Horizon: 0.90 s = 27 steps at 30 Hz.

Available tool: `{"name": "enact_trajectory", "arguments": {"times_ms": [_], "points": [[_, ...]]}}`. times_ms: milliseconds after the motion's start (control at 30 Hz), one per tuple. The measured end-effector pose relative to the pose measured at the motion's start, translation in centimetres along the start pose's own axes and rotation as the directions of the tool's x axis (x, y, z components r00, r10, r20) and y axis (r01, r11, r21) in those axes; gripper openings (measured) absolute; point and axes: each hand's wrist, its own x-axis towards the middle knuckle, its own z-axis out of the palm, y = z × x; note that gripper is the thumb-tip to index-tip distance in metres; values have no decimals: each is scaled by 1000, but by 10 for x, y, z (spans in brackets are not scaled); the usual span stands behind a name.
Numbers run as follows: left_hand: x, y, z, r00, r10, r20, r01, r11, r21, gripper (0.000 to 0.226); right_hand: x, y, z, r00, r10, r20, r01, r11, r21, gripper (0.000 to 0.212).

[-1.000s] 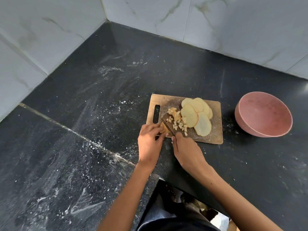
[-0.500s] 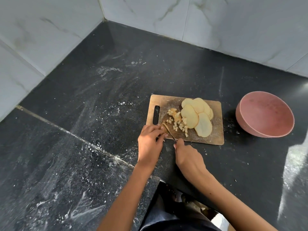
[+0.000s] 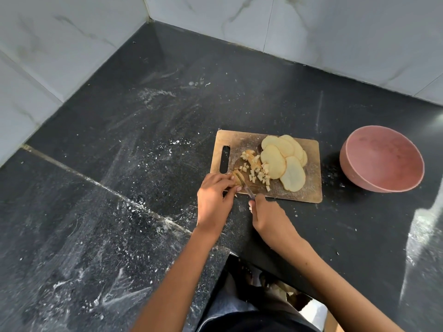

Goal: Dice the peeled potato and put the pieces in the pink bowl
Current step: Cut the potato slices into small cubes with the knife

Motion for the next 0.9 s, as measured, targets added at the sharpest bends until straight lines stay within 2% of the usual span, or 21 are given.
{"name": "enact_trajectory", "arguments": {"times_ms": [233,433,533,700,900], "points": [[1,3,-2,1000,-4,22,3,999,39,15,-16,33,-11,998,-33,61,20,979,203,30],[12,8,-12,995,-22,102,12,995,98,23,-18,30,-20,987,-79,-142,87,995,50,28],[24,14,-17,989,-31,145,10,989,148,30,-14,23,-11,986,-72,-148,75,997,15,26],[49,33,-13,936,-89,342,-48,927,373,26,-7,22,-1,984,-7,-178,11,1000,24,25],[49,39,-2,946,-116,303,-44,878,476,23,-10,23,-3,978,-26,-205,38,998,54,25]]}}
